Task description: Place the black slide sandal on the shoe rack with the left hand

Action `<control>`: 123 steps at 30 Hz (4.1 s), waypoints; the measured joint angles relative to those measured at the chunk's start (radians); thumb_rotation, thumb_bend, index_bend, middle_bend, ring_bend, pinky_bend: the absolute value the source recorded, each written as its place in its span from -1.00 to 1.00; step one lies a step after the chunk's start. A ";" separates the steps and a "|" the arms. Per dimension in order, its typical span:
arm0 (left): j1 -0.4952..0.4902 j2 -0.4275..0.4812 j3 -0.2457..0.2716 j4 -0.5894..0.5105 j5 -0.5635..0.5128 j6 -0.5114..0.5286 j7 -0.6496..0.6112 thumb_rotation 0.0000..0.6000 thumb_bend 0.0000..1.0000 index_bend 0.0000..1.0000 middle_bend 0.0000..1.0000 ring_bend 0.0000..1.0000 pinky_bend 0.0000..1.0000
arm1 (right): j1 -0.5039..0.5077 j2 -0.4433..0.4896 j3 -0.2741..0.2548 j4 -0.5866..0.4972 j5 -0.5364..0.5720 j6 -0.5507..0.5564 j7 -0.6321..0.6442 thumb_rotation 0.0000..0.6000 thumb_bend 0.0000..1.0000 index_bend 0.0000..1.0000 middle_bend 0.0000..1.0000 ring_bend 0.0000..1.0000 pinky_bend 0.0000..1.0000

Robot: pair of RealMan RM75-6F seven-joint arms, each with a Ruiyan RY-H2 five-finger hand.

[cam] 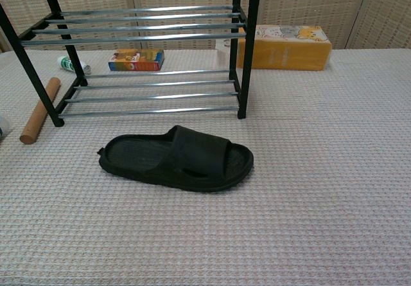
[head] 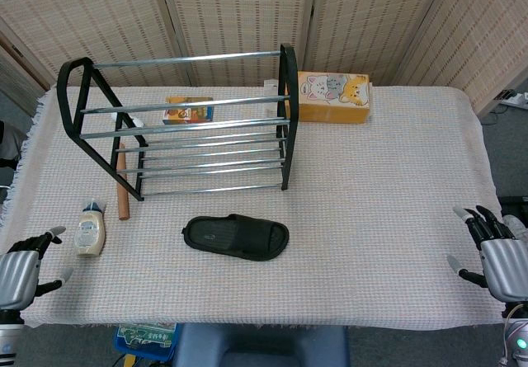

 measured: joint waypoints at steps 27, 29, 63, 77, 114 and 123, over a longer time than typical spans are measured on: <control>-0.211 -0.005 -0.015 -0.019 0.242 -0.252 -0.174 1.00 -0.51 -0.58 -0.40 -0.49 -0.28 | 0.041 0.013 0.042 0.002 -0.063 0.003 0.020 1.00 -0.54 -0.80 -0.66 -0.73 -0.50; -0.247 -0.013 -0.021 -0.017 0.242 -0.306 -0.184 1.00 -0.51 -0.63 -0.47 -0.56 -0.31 | 0.044 0.015 0.045 -0.001 -0.066 0.001 0.019 1.00 -0.54 -0.80 -0.66 -0.73 -0.50; -0.696 -0.220 -0.114 0.228 -0.094 -0.958 -0.167 1.00 -0.51 -0.85 -0.88 -0.94 -0.47 | 0.022 -0.003 0.050 0.038 -0.033 0.018 0.048 1.00 -0.54 -0.80 -0.63 -0.73 -0.50; -0.729 -0.197 -0.084 0.154 -0.092 -0.973 -0.134 1.00 -0.51 -0.67 -0.77 -0.94 -0.47 | 0.013 -0.016 0.052 0.062 -0.023 0.024 0.067 1.00 -0.54 -0.80 -0.62 -0.73 -0.50; -0.667 -0.245 -0.032 -0.135 -0.466 -0.677 0.269 1.00 -0.66 -1.00 -1.00 -0.99 -0.49 | -0.012 -0.025 0.050 0.114 -0.024 0.051 0.131 1.00 -0.54 -0.80 -0.62 -0.73 -0.50; -0.694 -0.323 -0.024 -0.141 -0.572 -0.595 0.415 1.00 -0.66 -1.00 -1.00 -1.00 -0.50 | -0.019 -0.031 0.049 0.132 -0.019 0.053 0.149 1.00 -0.54 -0.80 -0.62 -0.73 -0.50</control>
